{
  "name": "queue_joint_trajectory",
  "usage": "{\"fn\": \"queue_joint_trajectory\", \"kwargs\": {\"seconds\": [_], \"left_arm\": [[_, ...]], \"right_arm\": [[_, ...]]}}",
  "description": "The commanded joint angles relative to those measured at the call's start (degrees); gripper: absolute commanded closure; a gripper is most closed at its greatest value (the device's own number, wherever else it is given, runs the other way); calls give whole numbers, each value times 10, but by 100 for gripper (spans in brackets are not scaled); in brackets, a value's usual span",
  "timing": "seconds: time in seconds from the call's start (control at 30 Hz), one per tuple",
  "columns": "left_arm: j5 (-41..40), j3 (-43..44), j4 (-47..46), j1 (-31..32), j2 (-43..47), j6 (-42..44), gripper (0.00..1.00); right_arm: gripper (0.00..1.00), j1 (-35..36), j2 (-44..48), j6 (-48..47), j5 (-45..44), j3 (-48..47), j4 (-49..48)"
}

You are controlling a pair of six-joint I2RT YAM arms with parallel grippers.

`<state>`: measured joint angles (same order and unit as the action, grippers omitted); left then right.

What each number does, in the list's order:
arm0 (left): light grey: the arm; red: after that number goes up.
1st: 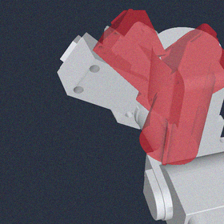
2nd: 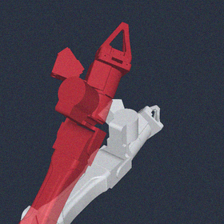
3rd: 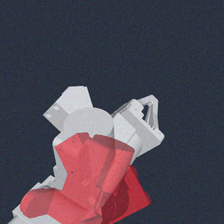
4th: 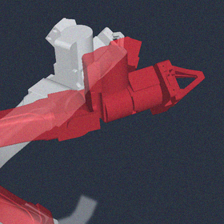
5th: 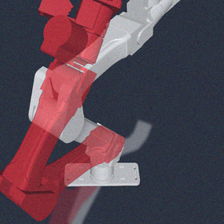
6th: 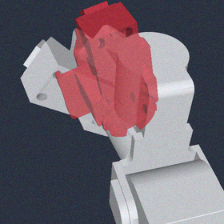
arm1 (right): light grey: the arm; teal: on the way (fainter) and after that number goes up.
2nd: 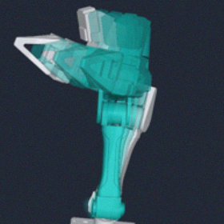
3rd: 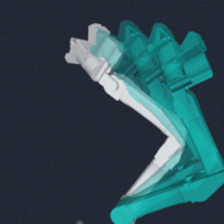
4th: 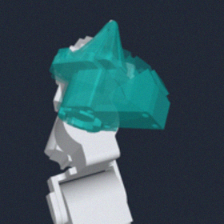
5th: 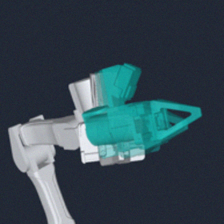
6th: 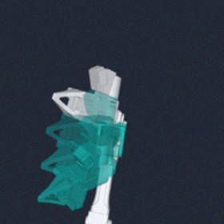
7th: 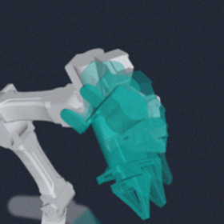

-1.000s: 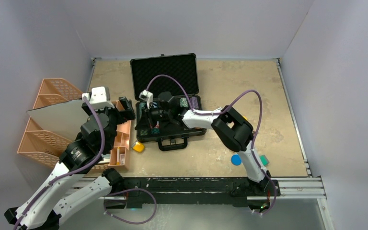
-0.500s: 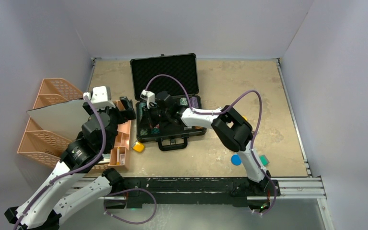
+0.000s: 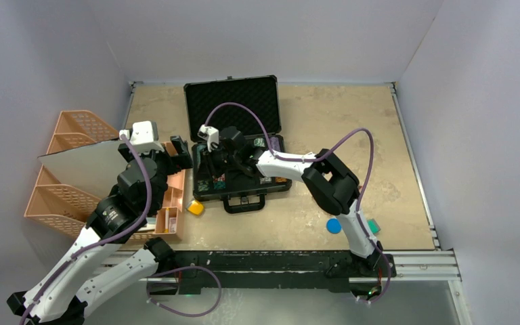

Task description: Pack up texas hold em set

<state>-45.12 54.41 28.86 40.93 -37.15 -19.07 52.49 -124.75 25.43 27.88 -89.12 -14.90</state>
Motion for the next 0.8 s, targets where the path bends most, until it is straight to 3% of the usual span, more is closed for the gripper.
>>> {"fn": "queue_joint_trajectory", "kwargs": {"seconds": [0.0, 0.47, 0.77], "left_arm": [[6, 6, -4, -2, 6, -13, 7], [5, 5, -3, -3, -2, -14, 8], [9, 2, -6, -4, 1, -13, 8]], "right_arm": [[72, 2, 17, 11, 24, 5, -14], [72, 2, -8, 51, -28, -1, 40], [69, 3, 52, 67, 36, 68, -111]]}}
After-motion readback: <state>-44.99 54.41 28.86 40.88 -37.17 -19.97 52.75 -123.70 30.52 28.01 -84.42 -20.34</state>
